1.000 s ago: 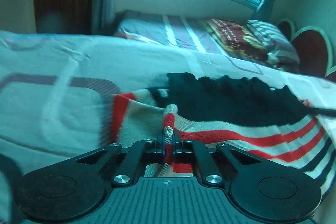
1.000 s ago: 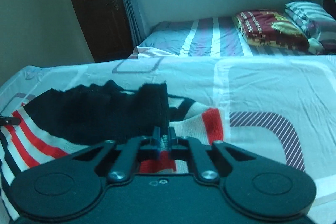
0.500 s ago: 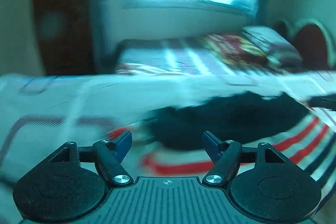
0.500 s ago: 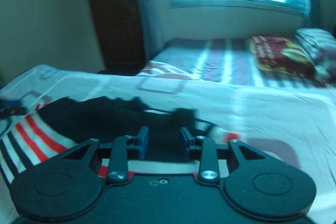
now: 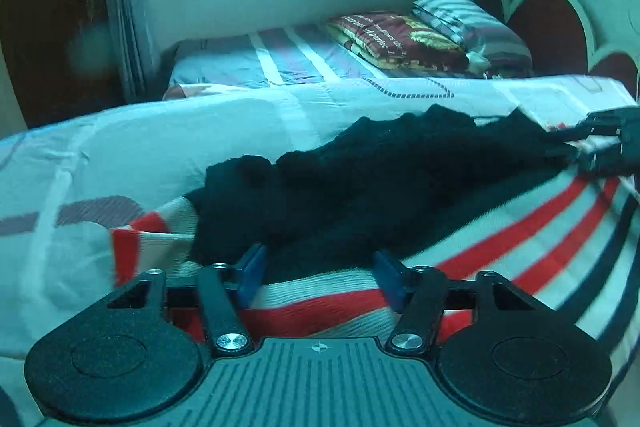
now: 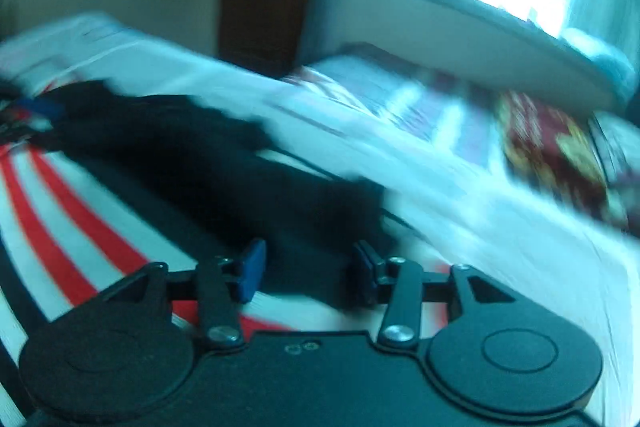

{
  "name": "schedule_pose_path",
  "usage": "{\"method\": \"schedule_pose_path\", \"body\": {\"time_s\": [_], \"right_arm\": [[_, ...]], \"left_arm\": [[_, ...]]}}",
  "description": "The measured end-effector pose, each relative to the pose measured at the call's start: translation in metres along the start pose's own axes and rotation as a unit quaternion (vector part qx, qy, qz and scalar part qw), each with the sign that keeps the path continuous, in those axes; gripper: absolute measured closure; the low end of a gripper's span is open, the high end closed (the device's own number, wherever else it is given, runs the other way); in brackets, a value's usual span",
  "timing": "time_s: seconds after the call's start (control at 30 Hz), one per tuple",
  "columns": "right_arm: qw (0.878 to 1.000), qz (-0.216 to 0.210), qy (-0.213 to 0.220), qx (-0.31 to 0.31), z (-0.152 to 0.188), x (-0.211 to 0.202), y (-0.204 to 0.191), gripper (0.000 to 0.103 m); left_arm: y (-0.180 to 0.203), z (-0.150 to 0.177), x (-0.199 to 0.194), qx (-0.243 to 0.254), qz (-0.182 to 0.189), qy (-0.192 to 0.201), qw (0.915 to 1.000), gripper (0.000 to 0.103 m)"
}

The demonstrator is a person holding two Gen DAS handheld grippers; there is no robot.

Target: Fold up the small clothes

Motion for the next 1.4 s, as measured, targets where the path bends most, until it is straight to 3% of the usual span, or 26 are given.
{"method": "schedule_pose_path", "body": {"time_s": [0.03,0.07,0.17,0.23,0.3,0.43,0.5,0.63,0.7,0.73,0.8,0.83,0.9,0.97,1.13,1.2,1.27,1.4], "right_arm": [[1.0,-0.012,-0.003,0.024,0.003,0.0,0.011,0.049],[0.999,-0.027,-0.001,0.041,0.004,-0.001,0.016,0.049],[0.998,0.004,0.035,0.052,0.006,-0.024,0.003,0.064],[0.997,-0.018,0.073,0.037,0.013,-0.05,-0.018,0.064],[0.996,-0.048,0.079,-0.012,0.018,-0.06,-0.05,0.065],[0.992,-0.101,0.041,-0.064,0.016,-0.042,-0.104,0.068],[0.993,-0.091,0.029,-0.071,0.014,-0.03,-0.119,0.068],[0.994,-0.065,0.026,-0.088,0.028,-0.036,-0.108,0.067],[0.997,-0.04,0.017,-0.062,0.048,-0.047,-0.084,0.067],[0.999,-0.029,0.013,-0.04,0.057,-0.049,-0.068,0.066],[0.997,-0.073,0.006,0.026,0.066,-0.053,-0.043,0.066],[0.997,-0.065,0.006,0.029,0.065,-0.056,-0.046,0.068],[0.999,-0.038,0.032,0.02,0.059,-0.074,-0.065,0.07],[0.995,-0.068,0.066,0.015,0.057,-0.094,-0.086,0.068],[0.993,-0.1,0.041,-0.041,0.057,-0.084,-0.158,0.07],[0.995,-0.085,0.002,-0.048,0.058,-0.063,-0.173,0.069],[0.996,-0.083,0.017,-0.032,0.064,-0.056,-0.176,0.066],[0.995,-0.031,0.041,-0.087,0.083,-0.06,-0.191,0.067]], "left_arm": [[0.003,0.0,0.001,0.002,-0.005,0.001,1.0,0.043],[0.007,-0.001,0.001,0.005,-0.014,0.002,0.9999,0.043],[0.026,-0.004,-0.013,0.009,-0.051,0.008,0.9986,0.04],[0.044,0.0,-0.035,0.026,-0.031,0.038,0.9984,0.025],[0.066,0.007,-0.048,0.051,-0.008,0.058,0.997,0.024],[0.088,0.011,-0.043,0.051,0.012,0.042,0.9978,0.024],[0.087,0.018,-0.032,0.038,0.004,0.017,0.9991,0.024],[0.054,0.046,-0.039,-0.011,0.002,0.016,0.9998,0.017],[0.029,0.068,-0.048,-0.026,-0.021,0.016,0.9993,0.017],[0.017,0.075,-0.052,-0.039,-0.013,0.02,0.9989,0.017],[0.011,0.077,-0.053,-0.044,-0.012,0.014,0.9988,0.017],[0.016,0.073,-0.053,-0.037,-0.026,0.005,0.999,0.017],[0.031,0.063,-0.06,-0.03,-0.044,0.0,0.9986,0.017],[0.053,0.064,-0.075,-0.008,-0.02,0.029,0.9993,0.017],[0.098,0.062,-0.066,0.002,0.018,0.023,0.9996,0.017],[0.102,0.065,-0.052,-0.019,0.011,0.005,0.9998,0.017],[0.107,0.074,-0.046,-0.02,0.0,0.016,0.9997,0.015],[0.114,0.08,-0.051,0.001,-0.023,0.022,0.9995,0.014]]}}
Point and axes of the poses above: each gripper's, at about its wrist camera, not at the fingertips, and x roughly the way its jaws point, y to its right, z to its underside, the point moved 1 cm from there along x, roughly the way its jaws point, and after that the axes turned 13 degrees about -y, right-handed, at the moved point
